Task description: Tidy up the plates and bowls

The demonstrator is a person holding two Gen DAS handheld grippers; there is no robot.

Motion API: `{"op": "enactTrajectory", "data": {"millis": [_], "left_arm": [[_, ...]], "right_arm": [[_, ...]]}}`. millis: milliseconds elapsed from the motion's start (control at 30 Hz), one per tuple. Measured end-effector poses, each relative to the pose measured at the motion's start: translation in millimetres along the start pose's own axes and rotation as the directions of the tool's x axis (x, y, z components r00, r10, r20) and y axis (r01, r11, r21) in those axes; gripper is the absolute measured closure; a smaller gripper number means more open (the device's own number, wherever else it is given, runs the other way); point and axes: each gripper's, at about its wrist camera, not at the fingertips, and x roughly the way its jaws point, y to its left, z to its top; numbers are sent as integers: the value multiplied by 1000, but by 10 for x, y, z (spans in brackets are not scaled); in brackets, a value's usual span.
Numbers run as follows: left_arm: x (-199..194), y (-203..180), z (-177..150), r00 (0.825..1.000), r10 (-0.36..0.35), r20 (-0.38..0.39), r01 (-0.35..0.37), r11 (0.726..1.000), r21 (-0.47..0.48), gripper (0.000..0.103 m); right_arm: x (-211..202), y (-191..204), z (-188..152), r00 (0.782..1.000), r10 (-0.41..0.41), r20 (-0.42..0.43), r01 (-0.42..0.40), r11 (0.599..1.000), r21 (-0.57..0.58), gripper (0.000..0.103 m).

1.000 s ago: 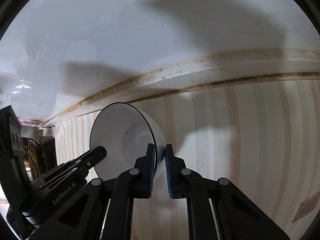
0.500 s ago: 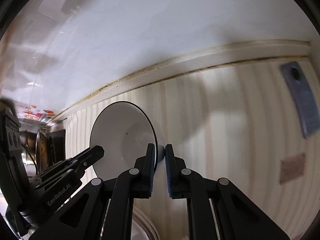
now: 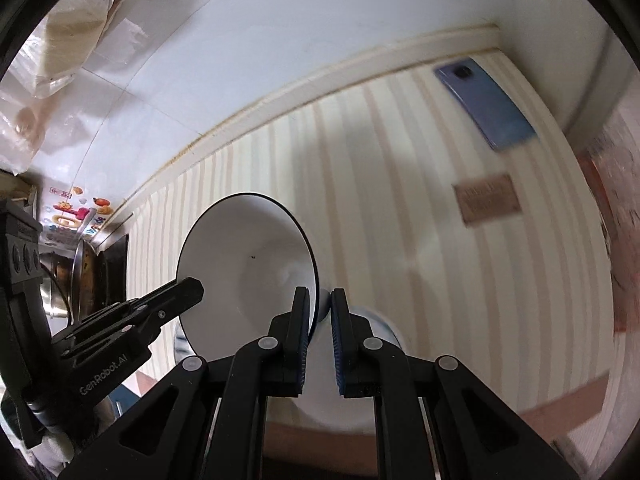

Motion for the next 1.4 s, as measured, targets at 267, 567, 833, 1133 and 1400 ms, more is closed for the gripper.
{"op": "enactTrajectory", "data": {"millis": [267, 567, 833, 1133, 1400], "left_arm": [[265, -185, -309, 997, 27, -69, -24, 999, 45, 95], [448, -168, -439, 993, 55, -102, -50, 997, 50, 95], [488, -181, -447, 992, 73, -103, -67, 996, 59, 95], [529, -187, -450, 990, 83, -112, -75, 994, 75, 95], [534, -187, -448, 990, 85, -113, -76, 994, 82, 94]], "right_arm": [[108, -344, -380, 999, -13, -40, 15, 999, 38, 91], [302, -451, -545, 997, -7, -79, 11, 998, 59, 91], [359, -446, -560, 996, -8, -85, 14, 998, 64, 91], [383, -420, -553, 996, -30, -86, 35, 998, 56, 91], [394, -427, -550, 996, -20, -85, 27, 997, 72, 88]]}}
